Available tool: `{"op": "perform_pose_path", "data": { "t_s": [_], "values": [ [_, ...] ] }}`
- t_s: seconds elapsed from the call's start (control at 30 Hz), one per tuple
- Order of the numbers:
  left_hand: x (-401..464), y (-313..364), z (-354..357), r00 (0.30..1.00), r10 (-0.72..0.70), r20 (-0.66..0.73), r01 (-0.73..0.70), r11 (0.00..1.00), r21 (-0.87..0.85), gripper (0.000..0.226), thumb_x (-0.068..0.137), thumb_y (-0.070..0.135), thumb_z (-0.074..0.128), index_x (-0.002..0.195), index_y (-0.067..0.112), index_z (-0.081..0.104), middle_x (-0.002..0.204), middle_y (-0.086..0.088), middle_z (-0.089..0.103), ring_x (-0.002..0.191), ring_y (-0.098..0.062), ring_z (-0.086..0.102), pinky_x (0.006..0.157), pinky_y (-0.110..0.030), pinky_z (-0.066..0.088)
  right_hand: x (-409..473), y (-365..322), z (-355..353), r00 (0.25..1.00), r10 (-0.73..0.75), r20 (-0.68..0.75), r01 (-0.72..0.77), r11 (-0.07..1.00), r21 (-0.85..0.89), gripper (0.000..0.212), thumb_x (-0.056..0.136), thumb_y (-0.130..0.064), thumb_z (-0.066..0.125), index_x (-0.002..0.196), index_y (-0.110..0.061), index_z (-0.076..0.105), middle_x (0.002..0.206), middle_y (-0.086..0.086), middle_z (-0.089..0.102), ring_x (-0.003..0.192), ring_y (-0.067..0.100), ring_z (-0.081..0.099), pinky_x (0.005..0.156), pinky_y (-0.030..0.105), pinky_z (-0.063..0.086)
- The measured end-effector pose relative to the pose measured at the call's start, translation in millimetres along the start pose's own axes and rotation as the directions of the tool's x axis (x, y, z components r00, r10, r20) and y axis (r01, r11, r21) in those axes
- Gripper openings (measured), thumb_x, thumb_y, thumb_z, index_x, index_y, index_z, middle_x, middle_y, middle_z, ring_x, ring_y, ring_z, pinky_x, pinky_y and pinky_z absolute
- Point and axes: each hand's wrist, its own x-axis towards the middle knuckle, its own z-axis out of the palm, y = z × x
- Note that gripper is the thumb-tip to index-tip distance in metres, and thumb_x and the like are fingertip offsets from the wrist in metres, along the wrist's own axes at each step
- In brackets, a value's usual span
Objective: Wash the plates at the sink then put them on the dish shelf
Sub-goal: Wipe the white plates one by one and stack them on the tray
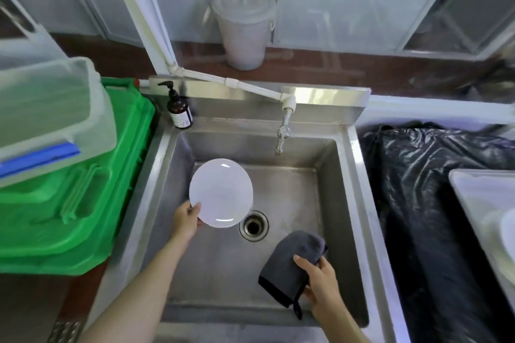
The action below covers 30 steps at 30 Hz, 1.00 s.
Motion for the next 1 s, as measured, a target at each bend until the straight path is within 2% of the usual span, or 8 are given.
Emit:
{"op": "perform_pose_path", "data": {
  "t_s": [0.13, 0.3, 0.4, 0.53, 0.6, 0.73, 0.83, 1.0],
  "values": [
    [-6, 32, -7, 0.996, 0.082, 0.036, -0.087, 0.976, 0.200, 0.014, 0.104, 0.022, 0.058, 0.102, 0.011, 0.066, 0.100, -0.015, 0.072, 0.090, -0.036, 0.072, 0.077, -0.050, 0.063, -20, 3, 2, 1.000, -0.013, -0.020, 0.014, 0.997, 0.071, 0.029, 0.087, -0.007, 0.079, 0.114, -0.012, 0.069, 0.106, 0.010, 0.078, 0.103, 0.035, 0.072, 0.080, 0.050, 0.057],
    [-23, 76, -1, 0.967, 0.229, 0.113, -0.256, 0.873, 0.416, 0.027, 0.100, 0.033, 0.054, 0.077, 0.020, 0.050, 0.073, 0.000, 0.058, 0.075, -0.035, 0.068, 0.061, -0.034, 0.046, -35, -3, 9, 0.999, -0.031, 0.008, 0.031, 0.995, 0.096, 0.027, 0.090, -0.006, 0.077, 0.114, -0.012, 0.065, 0.105, 0.008, 0.075, 0.097, 0.030, 0.070, 0.082, 0.047, 0.055],
    [-22, 90, 2, 0.951, 0.271, 0.151, -0.310, 0.792, 0.526, 0.027, 0.102, 0.035, 0.052, 0.078, 0.026, 0.044, 0.079, -0.001, 0.064, 0.079, -0.033, 0.065, 0.068, -0.037, 0.054, -42, -4, 12, 0.999, -0.044, 0.013, 0.043, 0.993, 0.112, 0.030, 0.092, -0.006, 0.075, 0.118, -0.013, 0.063, 0.110, 0.007, 0.073, 0.104, 0.031, 0.068, 0.091, 0.050, 0.059],
    [-36, 121, 10, 0.898, 0.368, 0.242, -0.434, 0.641, 0.633, 0.037, 0.105, 0.031, 0.049, 0.073, 0.017, 0.039, 0.074, -0.007, 0.059, 0.078, -0.036, 0.054, 0.063, -0.041, 0.034, -48, 2, 12, 0.998, -0.049, -0.030, 0.052, 0.992, 0.113, 0.036, 0.090, -0.006, 0.076, 0.123, -0.010, 0.064, 0.112, 0.012, 0.073, 0.106, 0.034, 0.069, 0.091, 0.052, 0.060],
    [-42, 135, 13, 0.874, 0.394, 0.285, -0.473, 0.556, 0.683, 0.035, 0.107, 0.030, 0.047, 0.076, 0.016, 0.041, 0.079, -0.010, 0.061, 0.079, -0.037, 0.053, 0.065, -0.042, 0.036, -50, 4, 10, 0.997, -0.053, -0.050, 0.060, 0.990, 0.131, 0.037, 0.089, -0.004, 0.076, 0.125, -0.006, 0.064, 0.112, 0.014, 0.073, 0.106, 0.036, 0.069, 0.092, 0.052, 0.059],
    [-52, 157, 16, 0.836, 0.421, 0.352, -0.522, 0.416, 0.744, 0.033, 0.106, 0.033, 0.040, 0.076, 0.020, 0.039, 0.092, -0.018, 0.067, 0.089, -0.043, 0.060, 0.073, -0.045, 0.046, -54, 1, 6, 0.998, -0.022, -0.059, 0.034, 0.979, 0.200, 0.029, 0.091, -0.001, 0.073, 0.118, -0.007, 0.064, 0.103, 0.012, 0.071, 0.092, 0.029, 0.068, 0.076, 0.042, 0.058],
    [-57, 168, 19, 0.802, 0.427, 0.417, -0.566, 0.324, 0.758, 0.030, 0.106, 0.033, 0.039, 0.078, 0.020, 0.039, 0.099, -0.021, 0.068, 0.092, -0.044, 0.060, 0.075, -0.047, 0.050, -53, -5, 3, 0.998, -0.015, -0.067, 0.029, 0.975, 0.218, 0.028, 0.092, -0.001, 0.072, 0.117, -0.007, 0.062, 0.099, 0.010, 0.071, 0.089, 0.029, 0.067, 0.074, 0.042, 0.057],
    [-66, 179, 24, 0.721, 0.460, 0.518, -0.628, 0.117, 0.769, 0.031, 0.109, 0.031, 0.037, 0.095, 0.011, 0.055, 0.104, -0.022, 0.070, 0.095, -0.047, 0.063, 0.066, -0.042, 0.036, -51, -13, -3, 0.997, -0.011, -0.071, 0.029, 0.967, 0.253, 0.031, 0.093, 0.000, 0.071, 0.120, -0.010, 0.061, 0.101, 0.010, 0.070, 0.090, 0.027, 0.066, 0.076, 0.042, 0.057]
  ]
}}
